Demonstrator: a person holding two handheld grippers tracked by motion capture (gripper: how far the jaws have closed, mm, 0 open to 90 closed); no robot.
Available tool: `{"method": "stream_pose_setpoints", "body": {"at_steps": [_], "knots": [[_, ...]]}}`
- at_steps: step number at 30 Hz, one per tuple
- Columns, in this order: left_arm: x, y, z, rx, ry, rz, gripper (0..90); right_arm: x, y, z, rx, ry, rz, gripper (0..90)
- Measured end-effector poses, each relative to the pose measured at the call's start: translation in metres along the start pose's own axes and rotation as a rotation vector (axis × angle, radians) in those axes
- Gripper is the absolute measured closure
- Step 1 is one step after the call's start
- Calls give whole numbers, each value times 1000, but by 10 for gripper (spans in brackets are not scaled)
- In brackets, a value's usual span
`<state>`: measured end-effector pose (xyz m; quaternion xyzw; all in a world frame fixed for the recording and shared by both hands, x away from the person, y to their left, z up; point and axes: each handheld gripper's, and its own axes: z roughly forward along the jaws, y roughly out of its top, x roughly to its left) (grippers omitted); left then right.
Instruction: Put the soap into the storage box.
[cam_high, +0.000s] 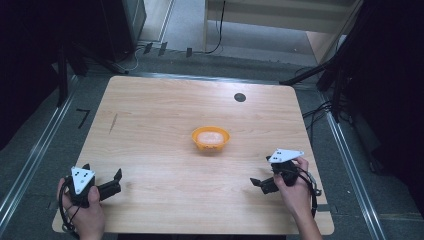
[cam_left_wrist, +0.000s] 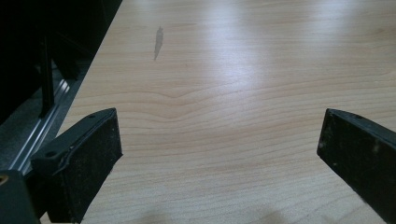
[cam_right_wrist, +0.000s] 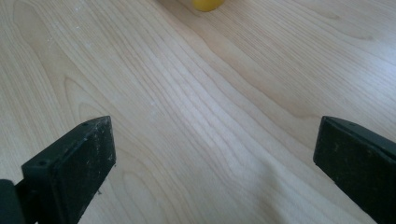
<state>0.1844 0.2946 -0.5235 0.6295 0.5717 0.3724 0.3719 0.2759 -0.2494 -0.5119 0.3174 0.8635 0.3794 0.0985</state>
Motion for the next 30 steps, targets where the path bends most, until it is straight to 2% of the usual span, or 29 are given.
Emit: {"method": "stream_pose_setpoints", "body": {"at_steps": [6, 11, 12, 13, 15, 17, 22, 30], "knots": [[0, 0, 0, -1, 1, 1, 1, 0, -19, -9, -10, -17, 30, 0], [0, 0, 0, -3, 0, 1, 1, 0, -41, -16, -32, -28, 79, 0], [0, 0, 0, -3, 0, 1, 1, 0, -41, -16, -32, -28, 79, 0], [0, 0, 0, -3, 1, 2, 1, 0, -50, -18, -36, -32, 96, 0], [-1, 0, 0, -4, 0, 2, 1, -1, -54, -19, -37, -35, 102, 0], [0, 0, 0, -3, 2, 2, 1, -3, -65, -28, -50, -43, 130, 0], [-1, 0, 0, -2, 1, 4, 1, -4, -78, -41, -69, -82, 144, 0], [0, 0, 0, -4, -1, -1, 1, -3, -102, -58, -107, -104, 188, 0]]}}
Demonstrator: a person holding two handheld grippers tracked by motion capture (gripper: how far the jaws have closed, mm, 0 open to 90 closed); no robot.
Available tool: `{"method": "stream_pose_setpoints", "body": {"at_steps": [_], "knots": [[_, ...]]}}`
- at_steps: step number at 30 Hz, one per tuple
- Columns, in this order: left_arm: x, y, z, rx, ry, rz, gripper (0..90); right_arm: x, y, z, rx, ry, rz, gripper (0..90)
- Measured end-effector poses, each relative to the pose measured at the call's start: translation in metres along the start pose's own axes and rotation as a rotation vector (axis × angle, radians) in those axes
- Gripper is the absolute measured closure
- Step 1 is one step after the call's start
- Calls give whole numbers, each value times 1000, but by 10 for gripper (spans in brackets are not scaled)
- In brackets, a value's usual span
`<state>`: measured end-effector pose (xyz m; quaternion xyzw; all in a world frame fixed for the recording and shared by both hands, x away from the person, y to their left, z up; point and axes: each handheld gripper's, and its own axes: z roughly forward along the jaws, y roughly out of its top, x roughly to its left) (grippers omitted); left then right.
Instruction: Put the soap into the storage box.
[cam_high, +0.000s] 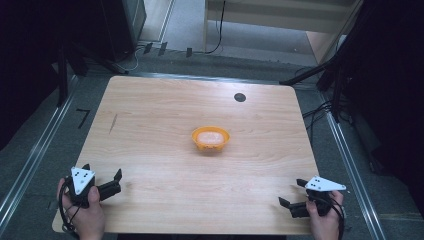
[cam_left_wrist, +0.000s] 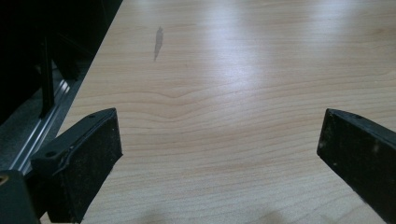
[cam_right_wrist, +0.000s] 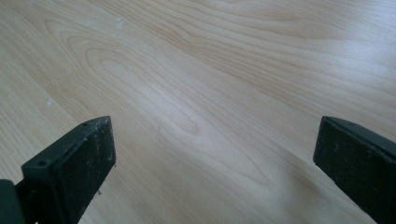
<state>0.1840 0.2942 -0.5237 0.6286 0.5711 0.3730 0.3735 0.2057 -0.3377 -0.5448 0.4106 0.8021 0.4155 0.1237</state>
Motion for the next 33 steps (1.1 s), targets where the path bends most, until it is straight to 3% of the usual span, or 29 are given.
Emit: {"method": "stream_pose_setpoints", "body": {"at_steps": [5, 10, 20, 22, 33], "knots": [[0, 0, 0, 2, 0, 1, 1, -4, -12, -11, -19, -22, 15, 0], [0, 0, 0, 2, 1, 2, 1, -10, -23, -21, -55, -30, 66, 0], [-1, 0, 0, 9, 6, 11, 1, -18, -36, -38, -109, -84, 85, 0], [-1, 0, 1, 10, 8, 12, 1, -23, -40, -43, -143, -93, 111, 0], [-2, 1, 1, 16, 11, 16, 1, -25, -42, -45, -196, -111, 133, 0]]}}
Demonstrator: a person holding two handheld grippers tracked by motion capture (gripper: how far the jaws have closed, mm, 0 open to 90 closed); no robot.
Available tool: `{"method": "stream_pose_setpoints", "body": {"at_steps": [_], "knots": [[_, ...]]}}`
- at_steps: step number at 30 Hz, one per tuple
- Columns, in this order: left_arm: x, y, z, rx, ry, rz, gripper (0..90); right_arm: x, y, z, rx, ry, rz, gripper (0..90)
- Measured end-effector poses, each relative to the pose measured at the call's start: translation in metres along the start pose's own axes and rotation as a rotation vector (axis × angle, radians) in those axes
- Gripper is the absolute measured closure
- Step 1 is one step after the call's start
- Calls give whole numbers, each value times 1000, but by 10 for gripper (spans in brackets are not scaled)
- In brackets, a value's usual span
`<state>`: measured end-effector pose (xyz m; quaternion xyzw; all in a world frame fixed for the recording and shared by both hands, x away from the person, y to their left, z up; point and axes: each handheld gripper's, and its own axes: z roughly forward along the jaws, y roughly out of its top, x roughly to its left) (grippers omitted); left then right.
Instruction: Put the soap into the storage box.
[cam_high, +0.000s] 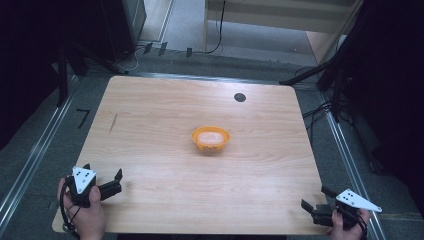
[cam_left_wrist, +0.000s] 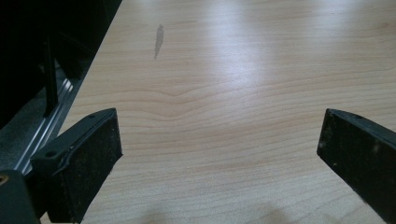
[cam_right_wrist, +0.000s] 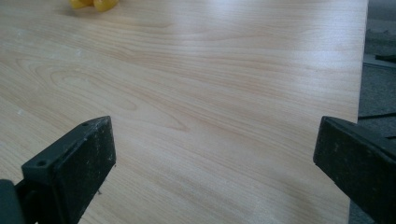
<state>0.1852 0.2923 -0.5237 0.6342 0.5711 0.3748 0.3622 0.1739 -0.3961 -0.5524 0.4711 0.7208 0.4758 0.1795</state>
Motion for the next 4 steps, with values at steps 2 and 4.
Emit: {"method": "stream_pose_setpoints", "body": {"at_steps": [2, 4], "knots": [[0, 0, 0, 2, 1, 2, 1, -1, 0, 0, -6, 3, 6, 0], [-1, 0, 0, 6, 1, 3, 1, 0, 0, 0, -2, 3, 3, 0]]}}
